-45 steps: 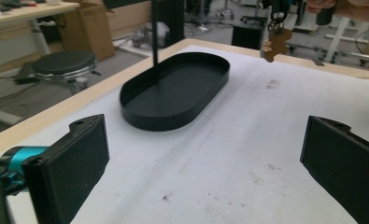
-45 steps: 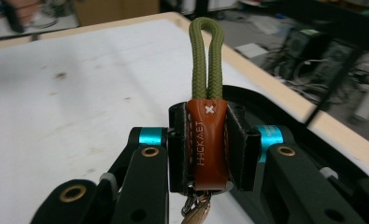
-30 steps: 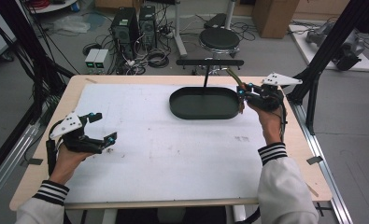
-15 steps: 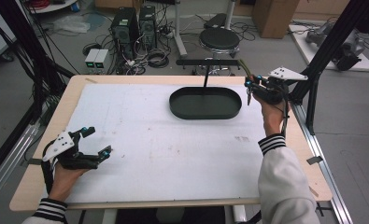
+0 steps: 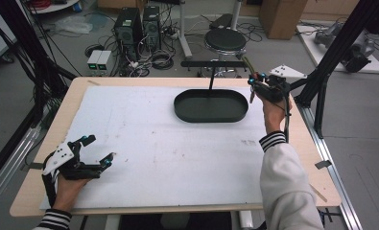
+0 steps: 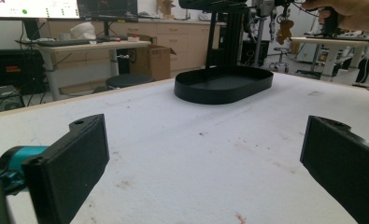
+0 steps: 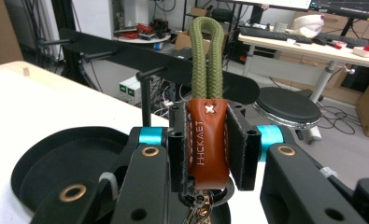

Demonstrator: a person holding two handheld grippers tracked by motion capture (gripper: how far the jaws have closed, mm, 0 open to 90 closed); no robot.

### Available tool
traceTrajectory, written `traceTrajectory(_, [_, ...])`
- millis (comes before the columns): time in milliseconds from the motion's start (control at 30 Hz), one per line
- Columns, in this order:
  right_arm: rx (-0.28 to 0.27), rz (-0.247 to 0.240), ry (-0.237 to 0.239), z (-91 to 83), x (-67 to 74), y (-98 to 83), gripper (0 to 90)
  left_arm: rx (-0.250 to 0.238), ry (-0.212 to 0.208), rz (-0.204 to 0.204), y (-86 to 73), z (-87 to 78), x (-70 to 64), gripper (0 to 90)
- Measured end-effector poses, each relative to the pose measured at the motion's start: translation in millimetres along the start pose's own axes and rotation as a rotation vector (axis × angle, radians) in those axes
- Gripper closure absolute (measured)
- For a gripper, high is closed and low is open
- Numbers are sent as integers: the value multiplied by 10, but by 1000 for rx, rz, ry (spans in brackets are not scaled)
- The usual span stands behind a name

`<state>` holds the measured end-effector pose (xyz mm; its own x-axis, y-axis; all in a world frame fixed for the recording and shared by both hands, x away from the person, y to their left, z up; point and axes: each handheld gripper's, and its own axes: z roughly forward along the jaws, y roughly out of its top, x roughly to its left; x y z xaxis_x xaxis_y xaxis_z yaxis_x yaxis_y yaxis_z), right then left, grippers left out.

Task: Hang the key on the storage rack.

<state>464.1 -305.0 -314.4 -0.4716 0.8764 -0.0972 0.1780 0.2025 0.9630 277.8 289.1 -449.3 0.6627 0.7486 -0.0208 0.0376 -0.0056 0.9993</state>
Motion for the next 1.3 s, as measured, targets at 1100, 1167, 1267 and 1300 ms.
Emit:
traceTrajectory(1100, [106,16,-106,262,56,-171,721,-54,6,10,-48,-56,-19,17])
traceTrajectory(1167, [112,18,-109,270,57,-192,721,-54,6,9,-48,-56,-19,17])
traceTrajectory(1267, [119,22,-112,276,60,-209,721,-54,7,8,-48,-56,-19,17])
traceTrajectory(1300, [123,20,-110,282,55,-219,721,-54,8,6,-48,-55,-20,17])
